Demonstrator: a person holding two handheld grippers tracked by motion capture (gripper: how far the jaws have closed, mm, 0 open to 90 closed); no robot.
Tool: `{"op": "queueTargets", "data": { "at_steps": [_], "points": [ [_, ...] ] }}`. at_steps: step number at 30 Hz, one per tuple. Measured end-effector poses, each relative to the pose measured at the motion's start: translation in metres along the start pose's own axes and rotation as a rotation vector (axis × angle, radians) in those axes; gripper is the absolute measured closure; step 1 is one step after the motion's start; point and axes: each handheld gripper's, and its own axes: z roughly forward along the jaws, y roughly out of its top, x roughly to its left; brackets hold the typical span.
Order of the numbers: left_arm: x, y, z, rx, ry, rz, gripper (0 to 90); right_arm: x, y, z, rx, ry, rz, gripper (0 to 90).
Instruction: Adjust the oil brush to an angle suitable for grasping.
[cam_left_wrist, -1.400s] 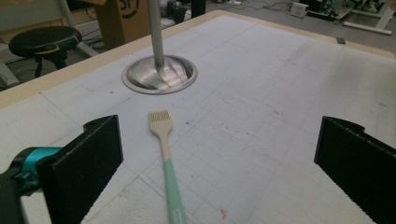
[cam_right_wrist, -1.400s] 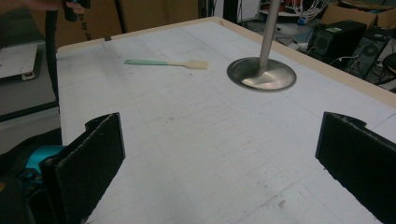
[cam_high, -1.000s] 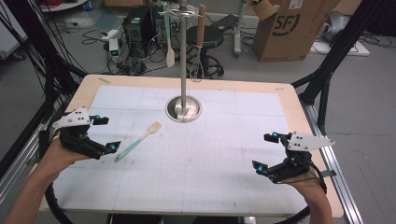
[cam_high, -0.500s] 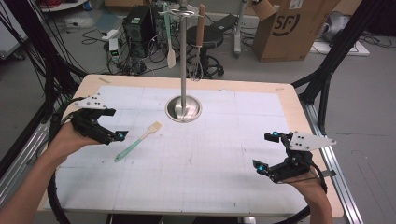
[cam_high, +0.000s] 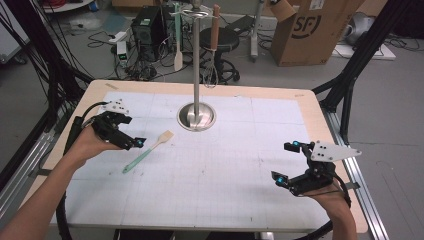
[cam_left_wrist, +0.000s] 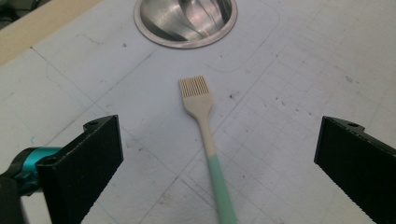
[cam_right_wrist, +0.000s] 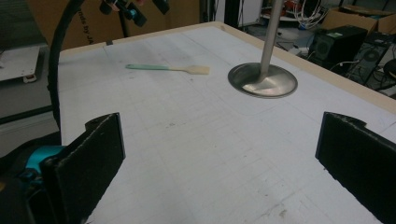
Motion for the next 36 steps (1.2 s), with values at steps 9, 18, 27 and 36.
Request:
{"op": "queueTargets", "data": {
  "at_steps": [9, 18, 27, 36],
  "points": [
    [0.003, 0.000, 0.019, 0.053, -0.002, -0.012, 2.1, 0.000, -0.001, 0.000, -0.001, 0.001, 0.002, 0.0],
    [0.003, 0.000, 0.036, 0.122, -0.009, 0.004, 2.7, 0.000, -0.001, 0.000, 0.007, -0.006, -0.005, 0.0],
    [0.003, 0.002, 0.054, 0.228, -0.022, 0.023, 2.8, 0.001, -0.001, 0.000, 0.008, -0.008, -0.002, 0.0],
    [0.003, 0.011, 0.065, 0.296, -0.046, 0.011, 14.4, 0.000, -0.003, -0.004, 0.001, -0.018, 0.006, 0.0]
  ]
}}
